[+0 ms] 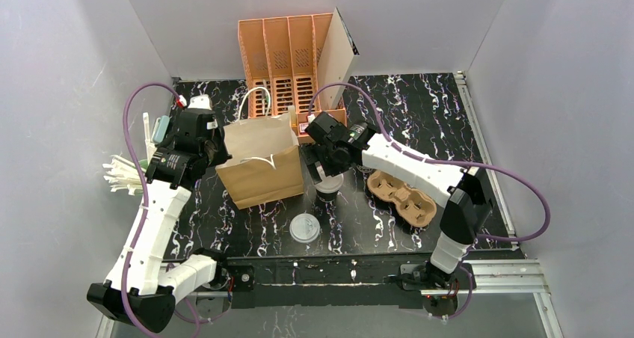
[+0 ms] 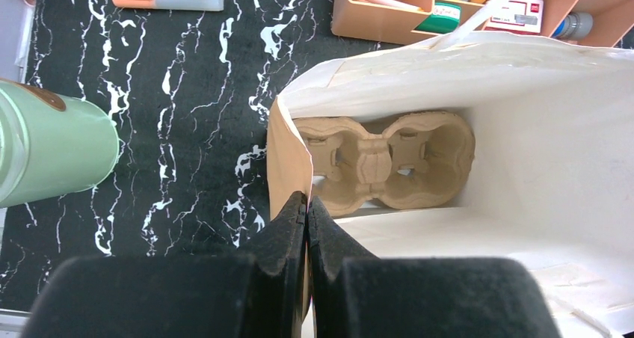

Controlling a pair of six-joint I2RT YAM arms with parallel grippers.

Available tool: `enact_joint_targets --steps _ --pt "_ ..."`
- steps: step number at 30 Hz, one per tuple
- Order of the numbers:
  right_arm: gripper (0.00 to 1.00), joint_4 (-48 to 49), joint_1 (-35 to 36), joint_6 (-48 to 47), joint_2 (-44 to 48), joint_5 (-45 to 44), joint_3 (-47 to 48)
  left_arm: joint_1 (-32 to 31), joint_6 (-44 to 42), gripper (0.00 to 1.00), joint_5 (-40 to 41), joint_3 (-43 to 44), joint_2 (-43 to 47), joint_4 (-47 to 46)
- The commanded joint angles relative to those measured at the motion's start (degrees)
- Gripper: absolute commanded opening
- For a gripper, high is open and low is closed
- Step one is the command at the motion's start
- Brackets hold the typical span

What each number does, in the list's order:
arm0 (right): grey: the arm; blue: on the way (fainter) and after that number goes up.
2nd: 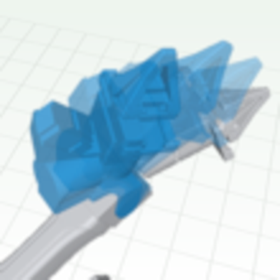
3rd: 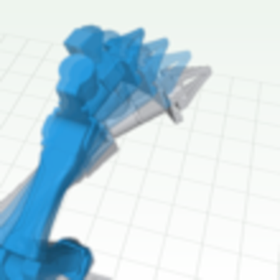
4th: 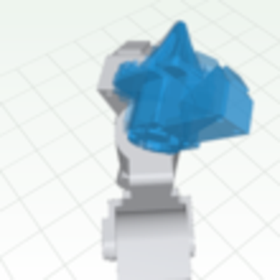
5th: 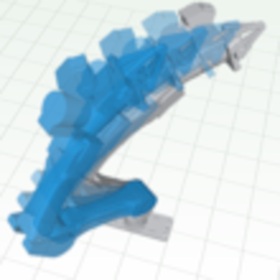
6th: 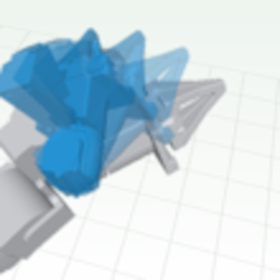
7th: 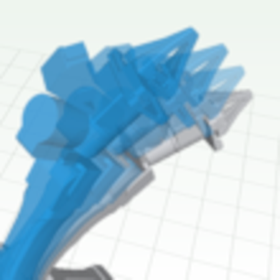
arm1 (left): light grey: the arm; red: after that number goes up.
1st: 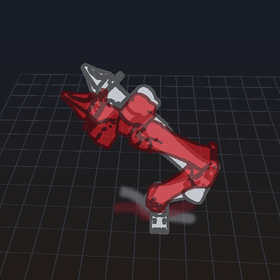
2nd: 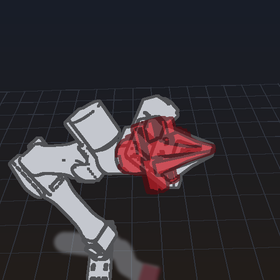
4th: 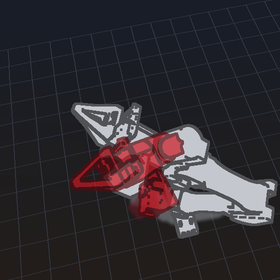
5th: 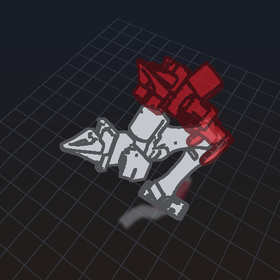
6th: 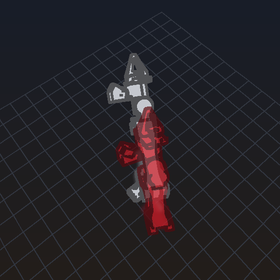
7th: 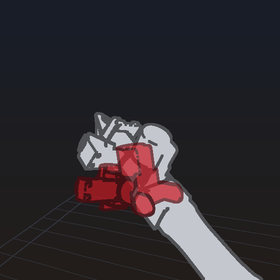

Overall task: Pack the takeout coffee
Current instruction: Place the coffee cup at the center of the board, then pick up the coffee cup from the center of the board, then move the takeout bag to the center of the board.

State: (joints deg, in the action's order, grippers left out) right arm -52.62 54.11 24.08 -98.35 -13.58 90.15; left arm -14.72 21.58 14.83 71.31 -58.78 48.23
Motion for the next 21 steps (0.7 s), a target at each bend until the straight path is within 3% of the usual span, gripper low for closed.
enact_joint_targets --steps 1,21 --pt "0.98 -0.6 -0.1 1.3 -0.1 -0.6 2.8 0.3 -1.2 0.0 2.7 1.7 -0.3 4.1" --pt "0.98 0.8 -0.1 1.3 -4.6 -2.4 4.2 0.2 -2.8 0.0 7.0 4.0 -1.3 5.2"
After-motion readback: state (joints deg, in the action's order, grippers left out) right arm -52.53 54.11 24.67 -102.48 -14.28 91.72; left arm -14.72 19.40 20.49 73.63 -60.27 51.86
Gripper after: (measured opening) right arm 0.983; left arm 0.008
